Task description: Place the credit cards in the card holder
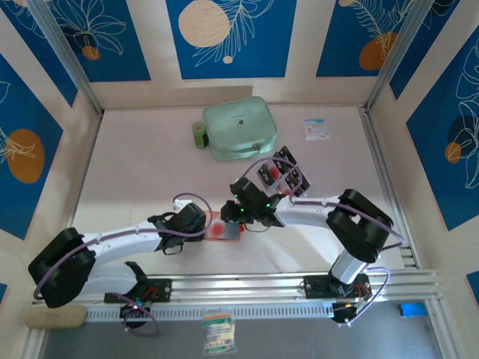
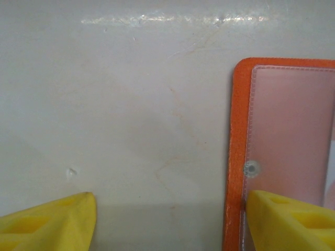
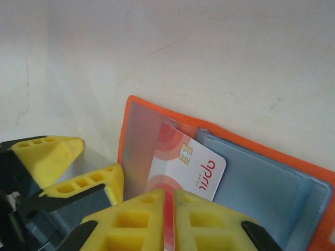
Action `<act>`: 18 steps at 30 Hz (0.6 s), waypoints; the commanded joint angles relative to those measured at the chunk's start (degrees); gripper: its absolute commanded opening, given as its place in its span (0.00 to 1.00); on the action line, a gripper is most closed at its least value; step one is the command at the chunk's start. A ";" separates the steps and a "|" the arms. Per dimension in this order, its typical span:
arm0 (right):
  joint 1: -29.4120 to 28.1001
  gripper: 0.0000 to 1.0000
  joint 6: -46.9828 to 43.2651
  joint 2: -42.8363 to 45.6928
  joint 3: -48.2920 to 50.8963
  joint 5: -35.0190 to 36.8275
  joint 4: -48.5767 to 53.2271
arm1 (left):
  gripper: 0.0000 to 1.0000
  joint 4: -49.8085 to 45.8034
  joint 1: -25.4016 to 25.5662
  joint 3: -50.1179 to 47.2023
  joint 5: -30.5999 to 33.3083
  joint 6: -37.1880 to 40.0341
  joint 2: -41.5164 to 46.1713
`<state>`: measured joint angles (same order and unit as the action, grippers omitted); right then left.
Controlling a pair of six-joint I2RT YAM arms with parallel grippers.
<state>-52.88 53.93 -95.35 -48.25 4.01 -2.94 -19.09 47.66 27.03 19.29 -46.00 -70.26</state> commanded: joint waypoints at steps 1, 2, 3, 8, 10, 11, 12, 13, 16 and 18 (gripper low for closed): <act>-0.58 0.09 -0.82 -2.97 -1.60 -1.72 3.10 | 0.74 1.06 -0.46 -0.57 -2.18 0.32 1.00; -0.72 0.08 -0.53 -3.70 -1.76 -1.73 3.12 | 0.75 0.97 -0.46 -0.57 -2.21 0.29 1.12; -0.89 0.07 -0.33 -4.46 -1.98 -1.73 3.16 | 0.75 0.93 -0.41 -0.66 -2.20 0.30 1.24; -1.76 0.04 0.01 -8.31 -4.81 -2.58 3.45 | 0.75 0.86 -0.45 -0.42 -2.21 0.30 1.75; -2.12 0.03 0.05 -9.76 -6.16 -3.16 3.55 | 0.75 0.29 -0.39 0.06 -2.12 0.15 2.25; -2.28 0.03 0.23 -10.32 -6.78 -3.30 3.59 | 0.75 -0.12 -0.43 0.41 -2.00 0.05 2.69; -2.39 0.03 0.23 -10.84 -7.24 -3.48 3.64 | 0.75 -0.62 -0.46 0.83 -1.69 -0.10 3.20; -2.40 0.03 0.33 -11.11 -7.53 -3.48 3.56 | 0.76 -1.09 -0.42 1.23 -1.34 -0.16 3.73; -2.31 0.03 0.40 -11.10 -8.04 -3.74 3.55 | 0.77 -2.95 -0.54 2.68 0.37 -0.23 5.25; -2.12 0.03 0.46 -10.20 -7.87 -3.79 3.64 | 0.77 -4.31 -0.68 3.48 1.54 -0.14 5.87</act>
<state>-54.92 54.02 -105.34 -55.61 1.41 -1.85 -20.34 47.64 28.14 18.57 -46.04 -65.84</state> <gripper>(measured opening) 0.056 0.771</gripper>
